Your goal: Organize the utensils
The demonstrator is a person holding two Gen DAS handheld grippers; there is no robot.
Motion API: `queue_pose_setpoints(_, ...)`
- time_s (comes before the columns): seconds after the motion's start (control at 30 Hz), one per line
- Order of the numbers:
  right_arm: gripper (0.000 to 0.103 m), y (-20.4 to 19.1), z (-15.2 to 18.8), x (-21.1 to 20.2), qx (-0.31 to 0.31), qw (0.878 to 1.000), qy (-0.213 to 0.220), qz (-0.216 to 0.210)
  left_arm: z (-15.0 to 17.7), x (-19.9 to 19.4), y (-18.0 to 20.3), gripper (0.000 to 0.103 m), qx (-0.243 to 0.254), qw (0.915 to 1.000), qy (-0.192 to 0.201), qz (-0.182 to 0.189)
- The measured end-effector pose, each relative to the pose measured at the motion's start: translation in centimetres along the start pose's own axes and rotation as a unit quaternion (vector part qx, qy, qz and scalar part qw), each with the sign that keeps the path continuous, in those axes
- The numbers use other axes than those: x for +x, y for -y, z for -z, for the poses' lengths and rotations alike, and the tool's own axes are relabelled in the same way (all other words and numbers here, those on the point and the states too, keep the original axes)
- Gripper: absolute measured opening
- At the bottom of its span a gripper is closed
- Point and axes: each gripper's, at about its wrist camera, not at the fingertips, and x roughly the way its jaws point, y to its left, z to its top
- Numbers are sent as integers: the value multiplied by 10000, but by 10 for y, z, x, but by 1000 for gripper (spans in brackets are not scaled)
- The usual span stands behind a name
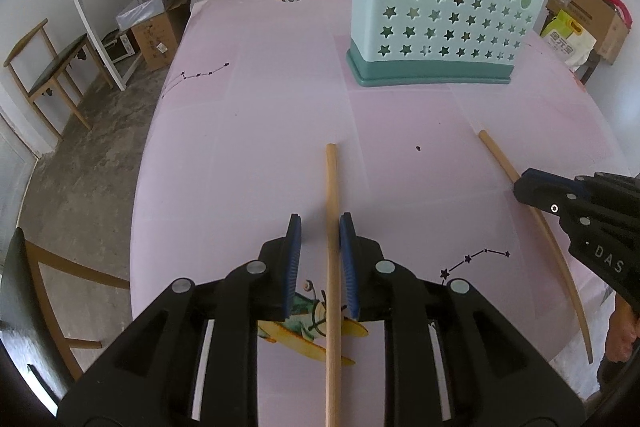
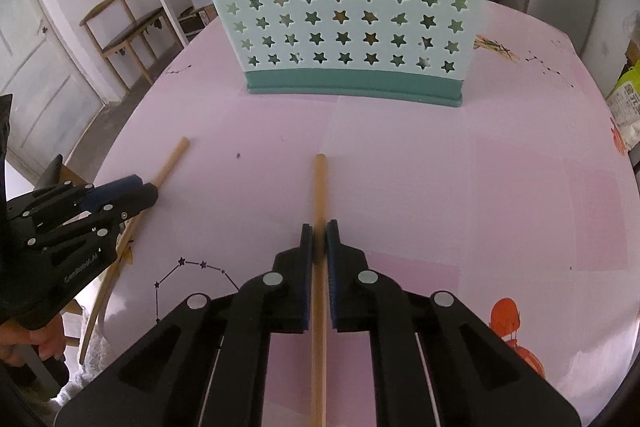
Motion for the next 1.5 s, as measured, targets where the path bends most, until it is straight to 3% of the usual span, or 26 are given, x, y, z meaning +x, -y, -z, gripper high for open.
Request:
queue_pose_setpoints(1.1,7,5,7,-4,120,9999,11,-46,-11,6,0,17,113,9999,2,111)
queue_pose_setpoints(1.23,7,5,7,-5,90,9999,-19,-45,-16,10,-2,5,167,9997,83,153)
queue_pose_setpoints(1.5,8,-9,-3,1,-397,9991,-141,27,-19,5,-12,5,-33,9986,209,478)
